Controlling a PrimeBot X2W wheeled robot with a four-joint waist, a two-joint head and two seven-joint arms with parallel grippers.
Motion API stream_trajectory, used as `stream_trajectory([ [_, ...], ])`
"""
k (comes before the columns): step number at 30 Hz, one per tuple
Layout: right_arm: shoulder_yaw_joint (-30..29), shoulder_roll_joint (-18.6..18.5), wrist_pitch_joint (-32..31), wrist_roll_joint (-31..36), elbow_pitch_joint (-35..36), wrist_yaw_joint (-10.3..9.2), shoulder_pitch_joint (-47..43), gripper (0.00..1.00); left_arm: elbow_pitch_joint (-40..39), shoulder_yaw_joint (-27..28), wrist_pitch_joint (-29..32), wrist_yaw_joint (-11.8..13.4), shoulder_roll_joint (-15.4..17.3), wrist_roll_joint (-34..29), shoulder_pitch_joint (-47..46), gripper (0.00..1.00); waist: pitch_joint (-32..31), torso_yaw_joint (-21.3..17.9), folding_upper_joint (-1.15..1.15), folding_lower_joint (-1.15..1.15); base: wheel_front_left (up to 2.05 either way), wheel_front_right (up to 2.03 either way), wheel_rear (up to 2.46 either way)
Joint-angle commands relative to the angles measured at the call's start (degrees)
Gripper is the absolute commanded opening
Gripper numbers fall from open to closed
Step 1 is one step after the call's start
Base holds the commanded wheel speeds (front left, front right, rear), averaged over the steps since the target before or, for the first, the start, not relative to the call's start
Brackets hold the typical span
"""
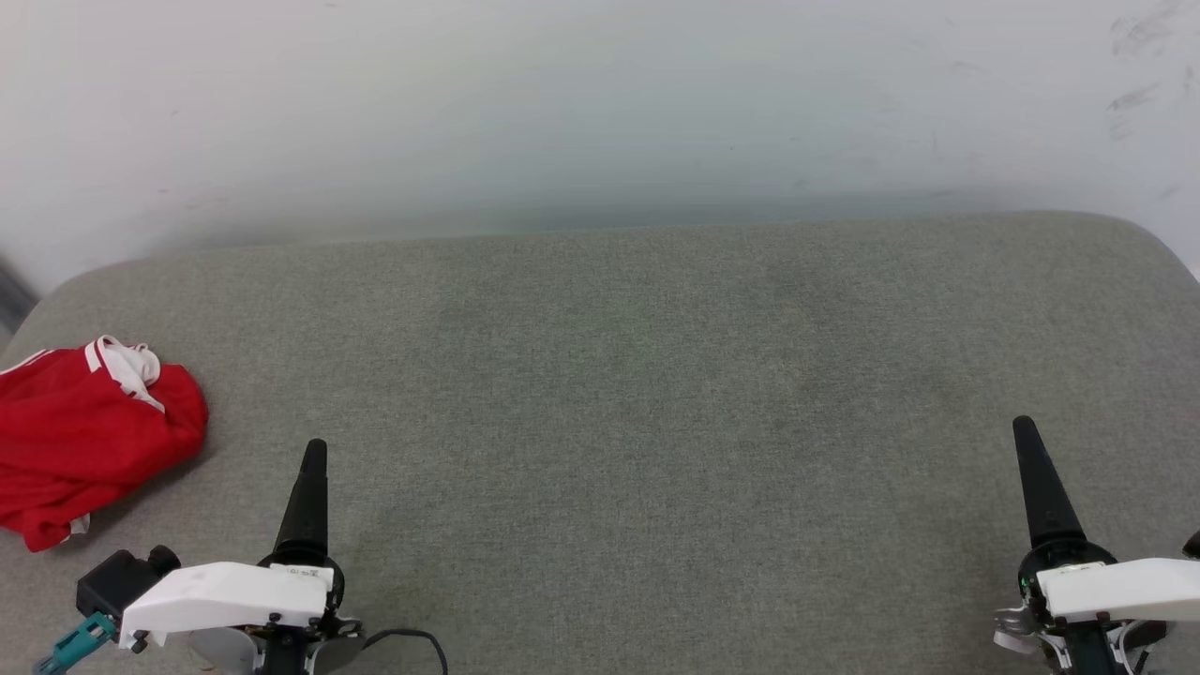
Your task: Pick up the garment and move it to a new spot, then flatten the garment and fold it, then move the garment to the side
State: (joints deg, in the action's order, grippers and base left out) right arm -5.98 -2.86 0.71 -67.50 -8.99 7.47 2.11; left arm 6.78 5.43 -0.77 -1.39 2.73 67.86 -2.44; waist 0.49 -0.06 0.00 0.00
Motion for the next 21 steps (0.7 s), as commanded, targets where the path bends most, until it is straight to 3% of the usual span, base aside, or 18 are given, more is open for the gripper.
stream_trajectory([
  [1,0.2,-0.1,0.4,2.1,1.5,0.02,0.4,1.00,-1.4,-0.3,-0.5,0.4,0.1,-1.9,0.0,1.00,0.0,0.0,0.00,0.00,0.00,0.00,0.00],
  [21,2.8,-0.1,4.5,27.9,7.2,0.02,-1.8,1.00,-4.8,-4.1,-4.5,5.6,0.2,-25.5,2.6,1.00,0.2,0.0,0.00,0.00,0.00,0.00,0.00],
])
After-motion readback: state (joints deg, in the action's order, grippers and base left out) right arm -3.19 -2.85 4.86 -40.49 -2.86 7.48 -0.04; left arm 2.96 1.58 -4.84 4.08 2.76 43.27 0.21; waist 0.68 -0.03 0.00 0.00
